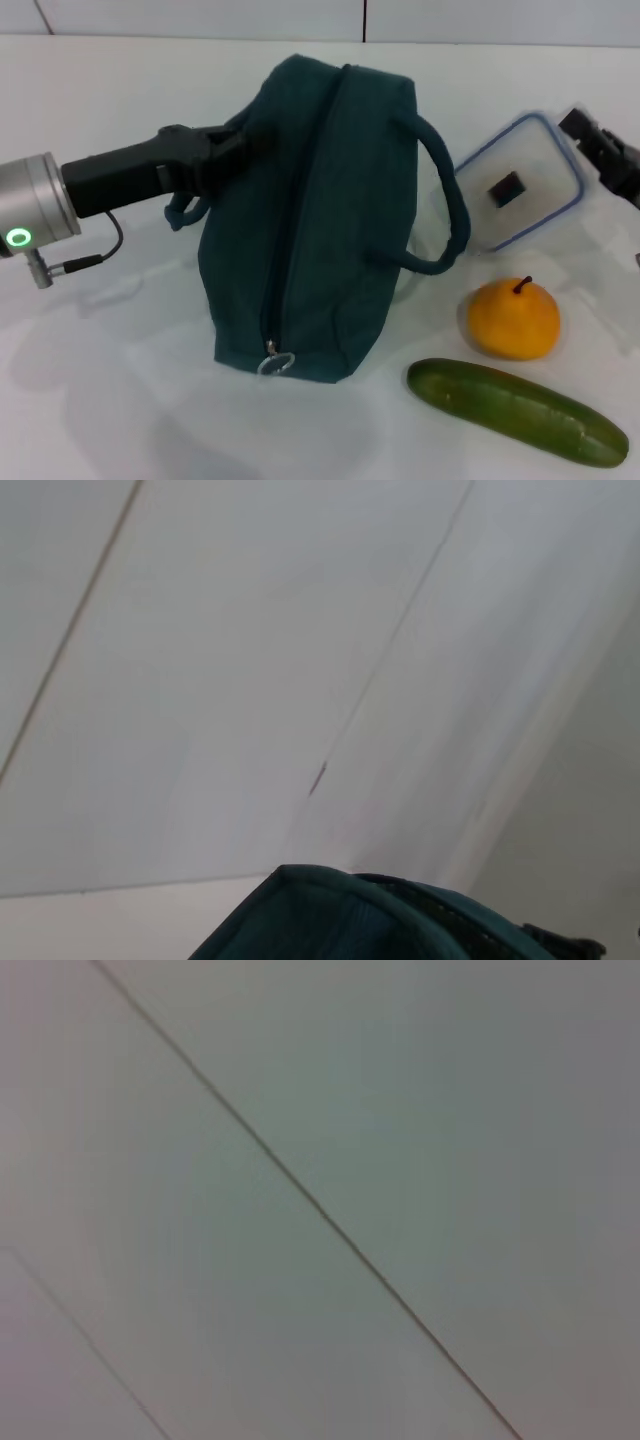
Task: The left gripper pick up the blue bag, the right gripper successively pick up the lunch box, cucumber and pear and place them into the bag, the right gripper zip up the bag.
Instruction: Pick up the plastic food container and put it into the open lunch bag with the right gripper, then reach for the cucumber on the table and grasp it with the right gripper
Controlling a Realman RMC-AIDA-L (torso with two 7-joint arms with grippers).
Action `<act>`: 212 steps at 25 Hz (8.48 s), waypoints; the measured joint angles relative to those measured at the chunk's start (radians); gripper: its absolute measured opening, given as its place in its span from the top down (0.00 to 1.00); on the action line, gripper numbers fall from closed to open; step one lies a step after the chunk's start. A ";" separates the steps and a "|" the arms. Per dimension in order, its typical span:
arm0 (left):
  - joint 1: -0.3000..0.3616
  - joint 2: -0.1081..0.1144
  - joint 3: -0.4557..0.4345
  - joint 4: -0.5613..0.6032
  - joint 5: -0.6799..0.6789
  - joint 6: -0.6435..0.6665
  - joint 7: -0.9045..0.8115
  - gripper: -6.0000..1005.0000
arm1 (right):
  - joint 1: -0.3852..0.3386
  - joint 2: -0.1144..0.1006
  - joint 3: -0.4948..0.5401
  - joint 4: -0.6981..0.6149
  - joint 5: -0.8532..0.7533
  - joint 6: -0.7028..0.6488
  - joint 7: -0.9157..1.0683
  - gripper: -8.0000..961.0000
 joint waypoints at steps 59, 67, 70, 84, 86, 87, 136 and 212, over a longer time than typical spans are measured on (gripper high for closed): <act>-0.021 0.002 0.002 -0.048 -0.034 -0.001 0.075 0.95 | 0.250 -0.007 -0.284 -0.295 0.056 -0.260 0.182 0.89; -0.027 0.002 0.007 -0.048 -0.033 -0.006 0.074 0.95 | 0.270 0.001 -0.403 -0.300 0.060 -0.194 0.182 0.89; -0.028 0.001 0.008 -0.048 -0.033 -0.013 0.074 0.95 | 0.292 0.003 -0.420 -0.292 0.061 -0.178 0.181 0.89; -0.039 -0.001 0.006 -0.048 -0.030 -0.014 0.074 0.95 | 0.353 0.003 -0.470 -0.232 0.166 -0.127 0.157 0.89; -0.039 -0.001 0.004 -0.049 -0.030 -0.014 0.074 0.95 | 0.349 0.003 -0.487 -0.232 0.167 -0.106 0.144 0.89; -0.039 -0.001 0.003 -0.049 -0.029 -0.014 0.074 0.95 | 0.346 0.003 -0.489 -0.230 0.166 -0.098 0.137 0.89; -0.054 0.002 0.002 -0.077 -0.040 -0.069 0.077 0.95 | 0.292 -0.002 -0.663 -0.337 0.276 -0.046 0.198 0.55; -0.040 0.008 0.006 -0.111 -0.030 -0.139 0.091 0.95 | -0.080 0.001 -1.453 -1.670 -0.965 -0.166 1.237 0.10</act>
